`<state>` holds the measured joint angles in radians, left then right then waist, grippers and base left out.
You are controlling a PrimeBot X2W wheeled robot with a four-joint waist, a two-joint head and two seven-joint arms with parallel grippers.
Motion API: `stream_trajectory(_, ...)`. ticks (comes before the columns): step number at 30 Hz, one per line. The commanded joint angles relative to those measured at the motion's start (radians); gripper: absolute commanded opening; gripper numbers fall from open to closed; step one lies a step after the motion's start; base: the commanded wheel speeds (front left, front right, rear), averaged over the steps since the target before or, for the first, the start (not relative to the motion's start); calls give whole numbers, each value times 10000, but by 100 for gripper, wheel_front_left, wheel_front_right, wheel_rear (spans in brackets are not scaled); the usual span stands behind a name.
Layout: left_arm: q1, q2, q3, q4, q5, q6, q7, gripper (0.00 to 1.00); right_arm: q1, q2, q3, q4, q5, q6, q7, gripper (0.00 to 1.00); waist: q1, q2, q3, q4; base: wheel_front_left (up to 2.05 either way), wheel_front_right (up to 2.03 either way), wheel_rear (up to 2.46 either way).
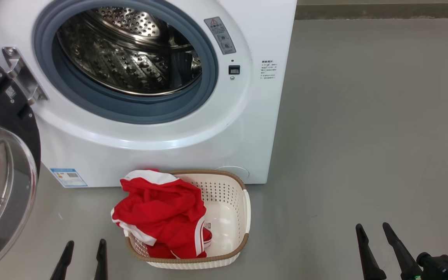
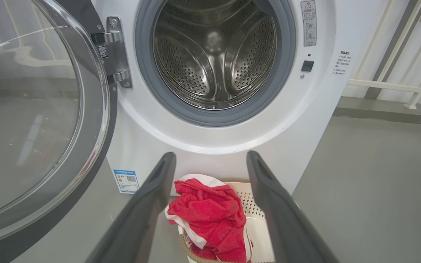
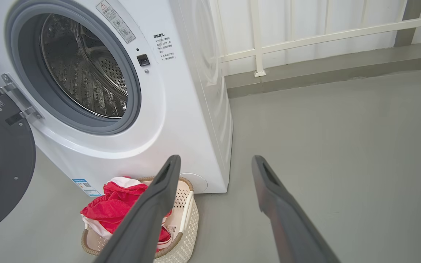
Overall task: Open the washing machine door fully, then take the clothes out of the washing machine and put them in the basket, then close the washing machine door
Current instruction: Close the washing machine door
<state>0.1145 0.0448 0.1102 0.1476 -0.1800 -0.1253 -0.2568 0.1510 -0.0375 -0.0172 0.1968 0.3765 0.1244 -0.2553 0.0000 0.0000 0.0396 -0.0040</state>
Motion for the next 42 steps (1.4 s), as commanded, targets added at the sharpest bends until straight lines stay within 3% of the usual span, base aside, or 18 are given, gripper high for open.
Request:
stream_trajectory(1, -237, 55, 270, -299, -31, -54, -49, 100, -127, -127, 207, -274, -35, 63, -65, 100, 0, 0, 22, 17, -8, 8, 0)
stream_trajectory(14, -295, 55, 209, -210, -80, -54, -49, 100, -183, -127, 240, -276, -49, 63, -65, 100, 0, 0, 82, 194, 0, 0, 0)
stream_trajectory(21, -430, 55, 181, -42, -251, -54, -49, 100, -279, -127, 340, -250, -187, 63, -65, 100, 0, 0, 172, 625, 0, 0, 0)
stream_trajectory(29, -481, 55, 79, 100, -466, 40, -49, 100, -432, -157, 487, -162, -364, 63, -65, 100, 0, 0, 196, 1471, 0, 0, 0)
stream_trajectory(42, -394, 55, -437, 364, -788, 454, -49, 100, -774, -454, 1024, 117, -321, 63, -65, 100, 0, 0, 85, 3480, 0, 0, 0)
